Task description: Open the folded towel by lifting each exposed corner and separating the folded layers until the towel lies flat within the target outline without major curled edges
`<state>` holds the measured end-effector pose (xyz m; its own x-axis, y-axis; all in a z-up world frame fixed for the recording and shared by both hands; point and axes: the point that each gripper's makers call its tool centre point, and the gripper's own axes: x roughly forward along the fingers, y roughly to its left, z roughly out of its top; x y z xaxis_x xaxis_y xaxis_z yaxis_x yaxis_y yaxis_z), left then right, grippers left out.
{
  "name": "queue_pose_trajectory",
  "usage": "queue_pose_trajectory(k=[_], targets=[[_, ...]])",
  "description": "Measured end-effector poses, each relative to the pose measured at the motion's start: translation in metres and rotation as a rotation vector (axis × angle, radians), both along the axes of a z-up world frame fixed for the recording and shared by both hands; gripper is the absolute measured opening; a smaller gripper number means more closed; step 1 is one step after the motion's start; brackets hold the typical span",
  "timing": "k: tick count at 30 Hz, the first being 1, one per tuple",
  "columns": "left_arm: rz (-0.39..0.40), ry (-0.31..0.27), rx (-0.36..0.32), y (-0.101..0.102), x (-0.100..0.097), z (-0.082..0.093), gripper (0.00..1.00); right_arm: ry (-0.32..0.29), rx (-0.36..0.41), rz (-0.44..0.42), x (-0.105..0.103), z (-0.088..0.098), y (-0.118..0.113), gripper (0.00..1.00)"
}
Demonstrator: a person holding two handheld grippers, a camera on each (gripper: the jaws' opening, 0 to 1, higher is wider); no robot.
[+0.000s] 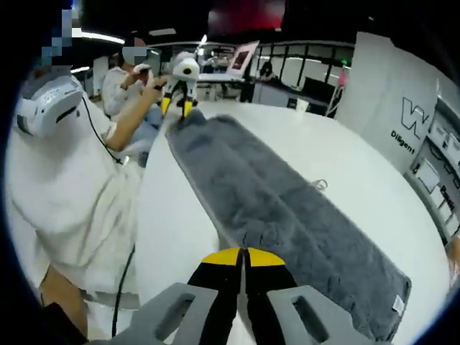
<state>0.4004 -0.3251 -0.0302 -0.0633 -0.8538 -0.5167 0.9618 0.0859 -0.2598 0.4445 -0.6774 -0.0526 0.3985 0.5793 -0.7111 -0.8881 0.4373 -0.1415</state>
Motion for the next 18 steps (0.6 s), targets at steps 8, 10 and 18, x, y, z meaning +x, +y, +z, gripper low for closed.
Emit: queue_pose_trajectory(k=[8,10,18], targets=[[0.043,-0.069,-0.048,-0.007,0.013,0.014,0.51,-0.043,0.067,0.055,0.002,0.012,0.016,0.00],[0.039,-0.072,-0.071,-0.011,0.013,0.019,0.50,-0.044,0.092,0.056,0.002,0.017,0.019,0.00],[0.059,-0.118,-0.073,-0.017,0.023,0.025,0.48,-0.068,0.117,0.081,0.000,0.026,0.031,0.00]])
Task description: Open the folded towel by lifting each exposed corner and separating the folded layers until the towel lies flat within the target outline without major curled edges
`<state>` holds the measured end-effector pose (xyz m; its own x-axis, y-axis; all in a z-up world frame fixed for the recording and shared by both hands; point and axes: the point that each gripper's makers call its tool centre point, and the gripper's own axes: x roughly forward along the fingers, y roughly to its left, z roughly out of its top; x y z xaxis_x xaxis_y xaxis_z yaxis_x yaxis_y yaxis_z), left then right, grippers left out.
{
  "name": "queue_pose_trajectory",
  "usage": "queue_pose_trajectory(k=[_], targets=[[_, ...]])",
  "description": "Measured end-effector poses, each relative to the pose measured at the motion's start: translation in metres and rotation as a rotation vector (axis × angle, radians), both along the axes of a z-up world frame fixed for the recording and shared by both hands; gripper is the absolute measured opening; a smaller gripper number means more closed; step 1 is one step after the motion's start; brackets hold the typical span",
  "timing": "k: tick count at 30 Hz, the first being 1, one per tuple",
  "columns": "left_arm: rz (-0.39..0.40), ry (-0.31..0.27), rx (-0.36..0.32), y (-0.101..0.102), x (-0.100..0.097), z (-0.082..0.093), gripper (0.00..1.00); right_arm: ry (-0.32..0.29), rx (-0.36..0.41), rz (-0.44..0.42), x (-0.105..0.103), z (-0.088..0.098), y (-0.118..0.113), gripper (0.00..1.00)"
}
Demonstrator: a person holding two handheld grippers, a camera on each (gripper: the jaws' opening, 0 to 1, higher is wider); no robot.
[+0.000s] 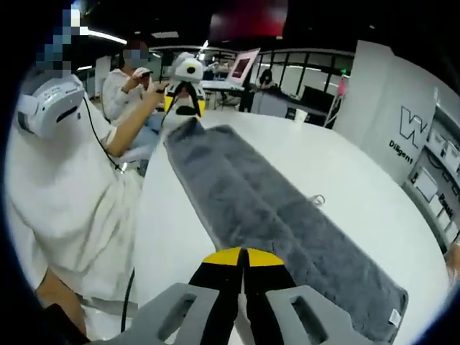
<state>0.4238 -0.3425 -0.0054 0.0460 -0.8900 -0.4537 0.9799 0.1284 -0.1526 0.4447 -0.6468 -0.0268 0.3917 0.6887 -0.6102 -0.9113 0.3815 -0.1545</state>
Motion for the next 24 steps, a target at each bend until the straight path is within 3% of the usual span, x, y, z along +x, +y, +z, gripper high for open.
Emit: queue_pose_trajectory(k=[6,15,20,24], targets=[[0.060,-0.013,0.028,0.008,0.018,-0.006,0.52,0.014,-0.022,0.011,0.000,-0.006,0.004,0.00],[0.066,-0.033,-0.005,0.004,0.018,0.002,0.50,0.020,-0.033,0.026,-0.002,-0.008,0.008,0.00],[0.094,-0.050,-0.012,0.008,0.024,0.005,0.50,-0.007,-0.057,0.011,0.002,-0.007,0.002,0.00],[0.124,-0.020,-0.069,0.006,0.030,0.012,0.60,-0.009,-0.056,-0.001,0.004,-0.007,0.000,0.02]])
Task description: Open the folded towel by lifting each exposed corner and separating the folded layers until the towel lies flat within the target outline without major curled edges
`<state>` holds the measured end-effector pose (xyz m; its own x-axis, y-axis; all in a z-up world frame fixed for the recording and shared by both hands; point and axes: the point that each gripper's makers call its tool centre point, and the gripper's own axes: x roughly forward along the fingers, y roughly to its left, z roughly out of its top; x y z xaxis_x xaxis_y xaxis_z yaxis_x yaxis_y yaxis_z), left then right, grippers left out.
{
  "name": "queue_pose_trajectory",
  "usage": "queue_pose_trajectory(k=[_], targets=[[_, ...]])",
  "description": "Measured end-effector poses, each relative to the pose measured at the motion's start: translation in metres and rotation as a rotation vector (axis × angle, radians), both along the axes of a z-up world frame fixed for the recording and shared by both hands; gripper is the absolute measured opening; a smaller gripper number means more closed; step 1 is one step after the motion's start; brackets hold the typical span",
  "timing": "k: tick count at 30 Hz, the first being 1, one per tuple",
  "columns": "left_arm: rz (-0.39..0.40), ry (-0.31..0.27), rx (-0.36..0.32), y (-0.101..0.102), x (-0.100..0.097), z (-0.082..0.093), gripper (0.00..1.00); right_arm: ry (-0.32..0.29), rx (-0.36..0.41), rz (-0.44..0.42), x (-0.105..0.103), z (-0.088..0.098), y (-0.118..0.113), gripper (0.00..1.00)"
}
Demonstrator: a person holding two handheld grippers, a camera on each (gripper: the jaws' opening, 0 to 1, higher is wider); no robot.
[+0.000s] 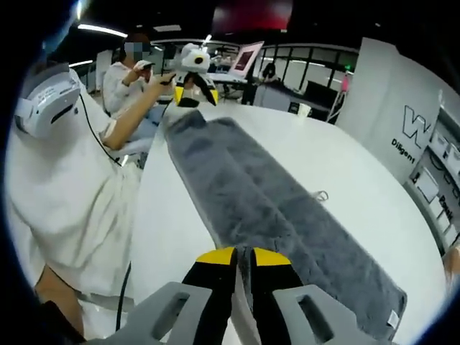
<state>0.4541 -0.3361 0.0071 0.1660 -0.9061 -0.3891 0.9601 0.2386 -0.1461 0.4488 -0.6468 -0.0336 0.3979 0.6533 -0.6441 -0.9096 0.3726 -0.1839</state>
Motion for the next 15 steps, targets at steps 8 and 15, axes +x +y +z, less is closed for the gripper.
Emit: queue_pose_trajectory(k=[8,15], targets=[[0.029,-0.031,0.034,0.004,0.008,-0.005,0.53,-0.011,-0.003,-0.011,0.002,0.001,0.001,0.07],[0.073,-0.033,0.033,0.018,0.027,-0.013,0.40,-0.031,-0.013,-0.025,0.007,0.002,-0.001,0.12]])
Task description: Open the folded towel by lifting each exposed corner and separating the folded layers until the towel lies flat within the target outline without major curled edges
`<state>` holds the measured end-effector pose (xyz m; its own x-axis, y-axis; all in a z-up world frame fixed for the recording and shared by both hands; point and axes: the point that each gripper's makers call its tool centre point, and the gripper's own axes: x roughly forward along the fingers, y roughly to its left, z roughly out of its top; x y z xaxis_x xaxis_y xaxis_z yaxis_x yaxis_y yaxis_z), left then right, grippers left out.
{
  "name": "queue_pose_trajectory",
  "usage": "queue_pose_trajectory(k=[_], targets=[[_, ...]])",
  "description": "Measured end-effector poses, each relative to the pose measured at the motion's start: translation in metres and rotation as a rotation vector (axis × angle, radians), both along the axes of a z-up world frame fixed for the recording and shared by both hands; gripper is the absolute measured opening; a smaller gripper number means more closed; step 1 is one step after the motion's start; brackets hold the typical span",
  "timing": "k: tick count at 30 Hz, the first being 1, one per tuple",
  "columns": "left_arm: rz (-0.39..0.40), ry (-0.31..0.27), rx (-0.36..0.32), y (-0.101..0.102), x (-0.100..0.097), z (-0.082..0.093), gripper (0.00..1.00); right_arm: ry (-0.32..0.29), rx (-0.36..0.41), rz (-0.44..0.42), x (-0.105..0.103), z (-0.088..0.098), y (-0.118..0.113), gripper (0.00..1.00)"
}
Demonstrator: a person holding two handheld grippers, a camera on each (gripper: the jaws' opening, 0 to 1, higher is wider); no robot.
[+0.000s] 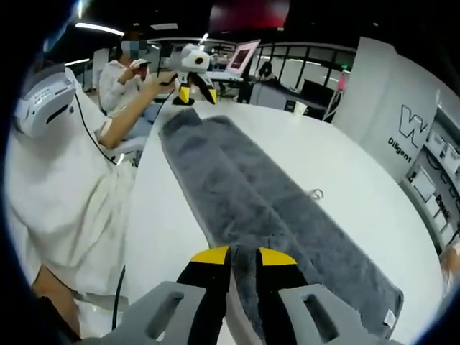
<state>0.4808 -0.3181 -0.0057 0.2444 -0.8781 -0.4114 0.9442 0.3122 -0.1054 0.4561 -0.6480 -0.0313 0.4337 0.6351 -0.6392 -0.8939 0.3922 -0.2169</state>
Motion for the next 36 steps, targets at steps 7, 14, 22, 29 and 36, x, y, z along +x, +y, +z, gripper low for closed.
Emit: queue_pose_trajectory(k=[7,14,22,29,36], targets=[[0.108,-0.071,0.072,0.021,0.022,-0.001,0.31,-0.003,0.013,-0.001,0.002,0.002,0.002,0.16],[0.176,-0.005,0.041,0.030,0.028,-0.002,0.23,-0.017,-0.035,0.033,0.003,-0.004,0.004,0.18],[0.236,0.042,0.067,0.040,0.044,-0.020,0.24,-0.036,-0.016,0.023,0.008,0.001,0.005,0.24],[0.306,0.053,0.100,0.053,0.055,-0.029,0.25,-0.026,-0.026,0.019,0.007,-0.003,0.003,0.24],[0.390,0.089,0.161,0.064,0.070,-0.049,0.26,-0.016,-0.032,0.035,0.007,-0.008,0.005,0.26]])
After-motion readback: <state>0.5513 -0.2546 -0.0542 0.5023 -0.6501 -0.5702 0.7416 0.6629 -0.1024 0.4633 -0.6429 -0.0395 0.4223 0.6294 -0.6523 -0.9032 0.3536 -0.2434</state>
